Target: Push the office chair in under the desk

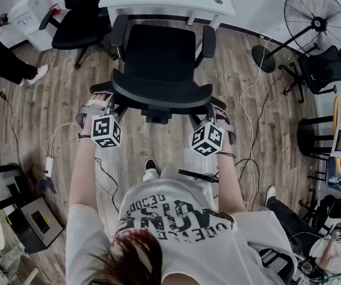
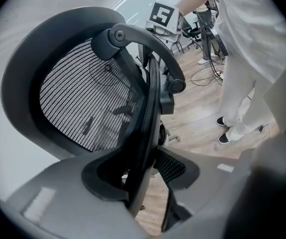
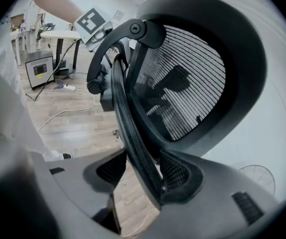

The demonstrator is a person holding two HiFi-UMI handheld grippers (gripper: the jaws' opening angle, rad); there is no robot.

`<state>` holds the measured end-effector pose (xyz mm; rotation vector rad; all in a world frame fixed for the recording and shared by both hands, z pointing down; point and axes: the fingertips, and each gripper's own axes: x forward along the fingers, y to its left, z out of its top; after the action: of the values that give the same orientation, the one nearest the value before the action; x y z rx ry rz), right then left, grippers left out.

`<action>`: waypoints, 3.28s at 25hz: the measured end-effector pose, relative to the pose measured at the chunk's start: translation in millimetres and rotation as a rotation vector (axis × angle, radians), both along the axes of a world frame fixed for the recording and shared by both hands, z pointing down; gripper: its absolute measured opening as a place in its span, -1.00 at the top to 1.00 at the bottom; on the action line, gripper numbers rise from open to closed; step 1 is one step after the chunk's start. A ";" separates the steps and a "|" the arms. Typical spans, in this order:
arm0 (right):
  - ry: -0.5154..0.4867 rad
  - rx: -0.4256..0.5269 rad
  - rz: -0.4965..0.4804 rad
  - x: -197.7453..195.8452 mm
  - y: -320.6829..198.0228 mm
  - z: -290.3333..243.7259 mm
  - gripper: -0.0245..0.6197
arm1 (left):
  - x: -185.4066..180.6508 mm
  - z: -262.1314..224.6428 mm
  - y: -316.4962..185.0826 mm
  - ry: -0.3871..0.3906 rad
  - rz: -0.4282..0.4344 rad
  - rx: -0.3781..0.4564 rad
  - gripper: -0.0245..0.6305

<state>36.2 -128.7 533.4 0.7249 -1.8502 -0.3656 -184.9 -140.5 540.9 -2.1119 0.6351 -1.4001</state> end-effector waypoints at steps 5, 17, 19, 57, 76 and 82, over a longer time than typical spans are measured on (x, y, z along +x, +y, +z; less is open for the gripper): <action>0.002 -0.005 -0.004 3.7 -12.8 0.7 0.31 | 3.5 0.6 -10.3 0.004 -0.006 0.003 0.33; 0.004 -0.026 -0.019 30.2 -61.3 4.0 0.30 | 29.8 3.4 -50.7 0.009 -0.040 -0.005 0.33; 0.005 -0.024 -0.024 32.6 -70.1 4.1 0.30 | 32.2 3.4 -58.6 0.009 -0.047 -0.001 0.33; 0.020 0.019 -0.102 61.2 -171.5 4.4 0.30 | 61.2 2.9 -146.3 0.021 -0.108 0.030 0.32; 0.023 0.024 -0.100 65.3 -215.3 7.2 0.30 | 65.9 4.8 -189.6 0.021 -0.117 0.049 0.32; 0.026 0.030 -0.104 65.1 -223.1 4.3 0.30 | 66.0 1.1 -196.5 0.023 -0.098 0.063 0.32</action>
<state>101.4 -351.7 537.7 0.6424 -1.8659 -0.4689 -118.9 -337.0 542.0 -2.0753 0.7906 -1.3909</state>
